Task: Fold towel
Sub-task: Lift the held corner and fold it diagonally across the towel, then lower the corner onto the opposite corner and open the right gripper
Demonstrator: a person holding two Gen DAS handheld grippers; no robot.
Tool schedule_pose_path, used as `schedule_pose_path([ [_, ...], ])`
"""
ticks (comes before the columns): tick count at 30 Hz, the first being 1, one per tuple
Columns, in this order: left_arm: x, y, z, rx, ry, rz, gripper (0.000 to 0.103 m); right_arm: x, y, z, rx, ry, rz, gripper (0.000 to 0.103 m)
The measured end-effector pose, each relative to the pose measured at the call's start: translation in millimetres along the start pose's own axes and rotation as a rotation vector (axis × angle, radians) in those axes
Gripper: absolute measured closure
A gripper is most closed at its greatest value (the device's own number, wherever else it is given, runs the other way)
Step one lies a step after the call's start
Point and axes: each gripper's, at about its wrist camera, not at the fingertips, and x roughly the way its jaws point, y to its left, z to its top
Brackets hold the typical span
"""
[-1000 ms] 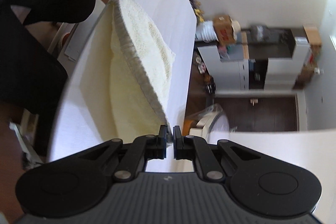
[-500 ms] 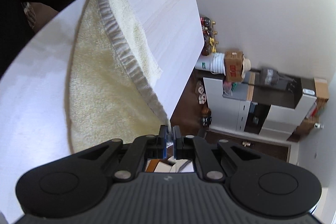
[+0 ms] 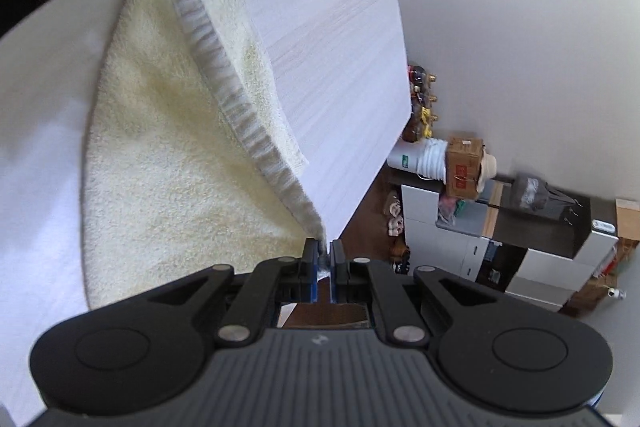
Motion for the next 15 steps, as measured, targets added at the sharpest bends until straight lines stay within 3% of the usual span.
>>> schedule_pose_path([
  [15, -2.9, -3.8, 3.0, -0.056, 0.034, 0.034, 0.052, 84.5, -20.9, 19.8, -0.067, -0.088, 0.088, 0.096],
])
